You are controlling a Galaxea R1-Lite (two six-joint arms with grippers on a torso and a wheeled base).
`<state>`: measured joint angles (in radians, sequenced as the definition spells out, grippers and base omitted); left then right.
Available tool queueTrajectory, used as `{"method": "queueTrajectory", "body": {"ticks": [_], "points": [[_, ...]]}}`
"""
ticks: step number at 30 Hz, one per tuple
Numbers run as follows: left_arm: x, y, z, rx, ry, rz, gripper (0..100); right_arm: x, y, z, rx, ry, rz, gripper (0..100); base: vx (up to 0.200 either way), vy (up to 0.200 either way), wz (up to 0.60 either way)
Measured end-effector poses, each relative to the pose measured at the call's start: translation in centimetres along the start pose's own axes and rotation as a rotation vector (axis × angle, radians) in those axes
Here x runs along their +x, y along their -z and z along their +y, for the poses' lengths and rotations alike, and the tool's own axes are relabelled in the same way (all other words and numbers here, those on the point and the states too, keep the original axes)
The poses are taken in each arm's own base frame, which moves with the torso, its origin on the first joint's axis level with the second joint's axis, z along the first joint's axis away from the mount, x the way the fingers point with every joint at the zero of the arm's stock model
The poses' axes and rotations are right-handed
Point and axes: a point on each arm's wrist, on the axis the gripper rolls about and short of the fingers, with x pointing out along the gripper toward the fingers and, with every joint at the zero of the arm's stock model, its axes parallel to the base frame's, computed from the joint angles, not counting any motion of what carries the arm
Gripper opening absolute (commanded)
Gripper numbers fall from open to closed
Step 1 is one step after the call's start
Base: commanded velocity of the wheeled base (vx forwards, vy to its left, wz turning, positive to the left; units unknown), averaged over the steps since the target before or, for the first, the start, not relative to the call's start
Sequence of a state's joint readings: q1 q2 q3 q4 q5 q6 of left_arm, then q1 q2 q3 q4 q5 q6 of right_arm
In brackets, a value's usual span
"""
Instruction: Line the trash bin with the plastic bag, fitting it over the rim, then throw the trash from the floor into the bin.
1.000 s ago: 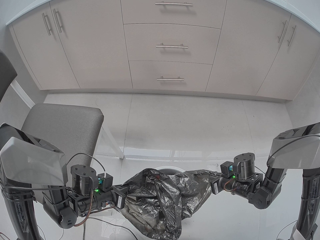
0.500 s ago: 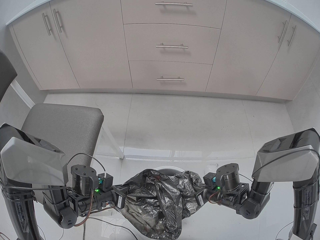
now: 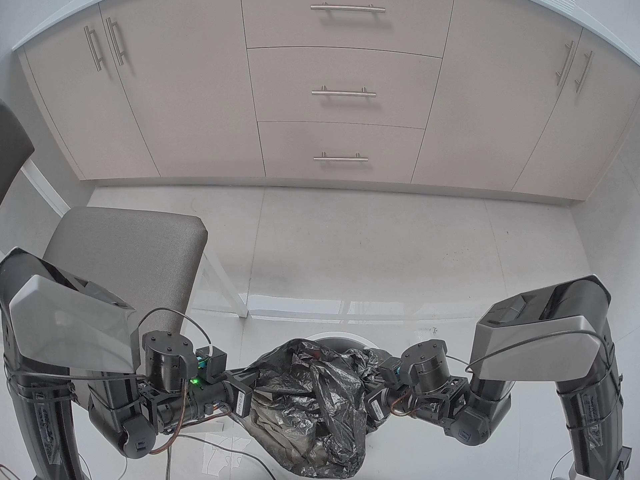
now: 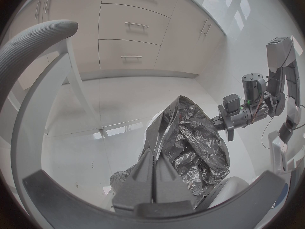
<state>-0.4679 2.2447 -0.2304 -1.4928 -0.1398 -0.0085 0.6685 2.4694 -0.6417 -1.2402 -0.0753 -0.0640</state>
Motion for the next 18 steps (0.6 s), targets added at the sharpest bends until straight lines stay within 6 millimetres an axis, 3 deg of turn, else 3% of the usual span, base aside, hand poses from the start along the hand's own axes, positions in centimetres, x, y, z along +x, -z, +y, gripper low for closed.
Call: {"method": "queueTrajectory", "body": {"ticks": [10,18], "points": [[0.1,0.1,0.0,-0.001,0.0,0.005,0,2.3,0.5,0.4,-0.003,-0.013,0.051,0,0.0,0.0,0.0],[0.1,0.2,0.0,-0.001,0.0,0.006,0,3.3,-0.3,0.7,0.045,-0.089,0.044,0,0.0,0.0,0.0]]}}
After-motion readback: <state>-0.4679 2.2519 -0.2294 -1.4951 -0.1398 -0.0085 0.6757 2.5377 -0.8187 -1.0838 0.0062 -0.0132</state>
